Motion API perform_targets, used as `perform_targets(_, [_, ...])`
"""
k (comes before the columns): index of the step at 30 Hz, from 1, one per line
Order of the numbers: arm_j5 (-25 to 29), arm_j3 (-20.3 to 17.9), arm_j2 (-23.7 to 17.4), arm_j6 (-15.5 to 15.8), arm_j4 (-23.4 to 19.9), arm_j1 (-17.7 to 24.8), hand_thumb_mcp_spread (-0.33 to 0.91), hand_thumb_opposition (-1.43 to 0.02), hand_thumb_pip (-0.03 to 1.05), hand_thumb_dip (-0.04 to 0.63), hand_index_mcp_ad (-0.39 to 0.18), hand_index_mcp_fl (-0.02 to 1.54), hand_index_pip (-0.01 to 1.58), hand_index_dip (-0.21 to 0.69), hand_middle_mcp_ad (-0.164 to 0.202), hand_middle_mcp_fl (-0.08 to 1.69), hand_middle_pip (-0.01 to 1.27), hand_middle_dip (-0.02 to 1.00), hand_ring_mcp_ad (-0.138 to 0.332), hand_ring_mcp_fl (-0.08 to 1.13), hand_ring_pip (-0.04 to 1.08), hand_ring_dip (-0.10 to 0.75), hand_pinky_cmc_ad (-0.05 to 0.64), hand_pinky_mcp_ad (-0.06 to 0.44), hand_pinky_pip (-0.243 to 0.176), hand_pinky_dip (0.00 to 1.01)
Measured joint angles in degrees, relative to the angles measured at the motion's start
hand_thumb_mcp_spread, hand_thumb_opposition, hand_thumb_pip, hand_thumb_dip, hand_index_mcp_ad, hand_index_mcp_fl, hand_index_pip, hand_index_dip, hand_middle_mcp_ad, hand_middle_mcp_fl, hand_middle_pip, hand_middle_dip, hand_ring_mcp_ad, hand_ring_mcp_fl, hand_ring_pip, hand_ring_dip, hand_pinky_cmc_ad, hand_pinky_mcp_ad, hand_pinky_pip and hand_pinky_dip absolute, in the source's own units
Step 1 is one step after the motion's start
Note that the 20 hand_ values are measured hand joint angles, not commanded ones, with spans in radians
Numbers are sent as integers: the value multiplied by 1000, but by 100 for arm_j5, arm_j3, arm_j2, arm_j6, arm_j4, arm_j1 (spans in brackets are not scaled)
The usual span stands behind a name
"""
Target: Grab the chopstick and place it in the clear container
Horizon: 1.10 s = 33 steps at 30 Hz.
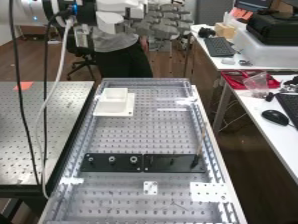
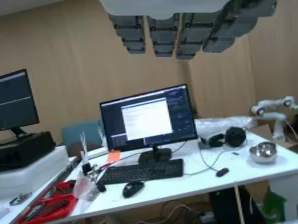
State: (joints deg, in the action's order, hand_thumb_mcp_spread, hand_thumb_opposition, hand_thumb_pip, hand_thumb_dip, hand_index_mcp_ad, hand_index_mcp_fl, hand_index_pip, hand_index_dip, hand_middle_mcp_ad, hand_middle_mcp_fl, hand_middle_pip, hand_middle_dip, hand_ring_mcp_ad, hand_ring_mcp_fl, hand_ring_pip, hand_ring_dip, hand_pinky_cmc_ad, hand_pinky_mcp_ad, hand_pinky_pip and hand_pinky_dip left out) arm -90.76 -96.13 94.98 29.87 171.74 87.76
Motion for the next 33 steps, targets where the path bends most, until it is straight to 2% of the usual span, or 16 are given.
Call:
perform_targets(3, [-44, -160, 108, -368, -267, -50, 7, -37, 14, 9, 7, 23, 14, 16, 93, -10, 2, 45, 63, 19, 17, 19, 31, 51, -10, 12])
perform_targets(4, [-48, -215, 139, -485, -380, -66, 61, -157, 99, 10, 7, 23, 14, 16, 93, -16, 10, 45, 65, 17, 19, 19, 31, 51, -10, 17])
perform_targets(6, [-56, -342, 228, -766, -692, -106, 164, -309, 305, 17, 9, 23, 14, 19, 91, -14, 40, 42, 72, 16, 19, 16, 31, 58, -10, 23])
perform_targets(8, [-32, -470, 365, -1126, -1041, -149, 182, -440, 318, 14, 12, 16, 16, 35, 89, -12, 70, 40, 91, 24, 40, 12, 51, 84, -23, 38])
perform_targets(9, [-14, -492, 399, -1202, -1104, -158, 202, -506, 326, 17, 21, 14, 21, 44, 89, -10, 84, 44, 103, 23, 56, 12, 65, 119, -24, 37])
perform_targets(11, [55, -567, 520, -1482, -1327, -183, 215, -571, 393, 21, 23, 16, 26, 79, 93, -12, 87, 65, 127, 21, 59, 5, 110, 147, -51, 61])
perform_targets(13, [109, -621, 625, -1741, -1513, -203, 218, -604, 473, 23, 23, 16, 42, 140, 89, -9, 106, 96, 129, 17, 52, -2, 162, 187, -75, 75])
perform_targets(16, [258, -718, 820, -2233, -1910, -238, 250, -639, 522, 51, 23, 12, 52, 201, 93, 49, 120, 143, 145, 7, 70, -2, 197, 230, -75, 77])
perform_targets(17, [351, -762, 900, -2424, -2102, -250, 253, -651, 548, 70, 23, 12, 54, 225, 89, 73, 117, 161, 145, 5, 79, -2, 195, 229, -75, 87])
perform_targets(18, [383, -776, 925, -2481, -2164, -254, 253, -663, 571, 77, 23, 24, 65, 244, 93, 87, 120, 188, 147, 5, 80, -2, 194, 239, -73, 91])
perform_targets(19, [477, -811, 990, -2628, -2328, -264, 258, -675, 583, 99, 23, 38, 72, 284, 93, 113, 120, 234, 150, 5, 77, -2, 211, 250, -89, 87])
perform_targets(20, [601, -844, 1062, -2793, -2495, -275, 260, -675, 588, 94, 23, 42, 72, 314, 93, 138, 117, 255, 150, 5, 77, -2, 229, 250, -91, 98])
perform_targets(22, [786, -878, 1160, -3013, -2648, -292, 257, -682, 651, 119, 23, 56, 72, 337, 93, 197, 117, 304, 152, 9, 80, -2, 227, 250, -91, 103])
perform_targets(27, [1275, -893, 1426, -3528, -2928, -330, 272, -707, 717, 176, 23, 86, 87, 347, 93, 265, 117, 436, 152, 10, 93, 21, 246, 251, -94, 124])
perform_targets(30, [1653, -891, 1569, -3759, -3177, -334, 290, -707, 747, 223, 23, 138, 194, 344, 93, 291, 117, 480, 150, 14, 101, 56, 250, 251, -93, 133])
perform_targets(33, [2012, -865, 1716, -3924, -3385, -328, 290, -707, 791, 262, 23, 206, 351, 276, 93, 374, 126, 511, 154, 54, 101, 101, 244, 244, -103, 141])
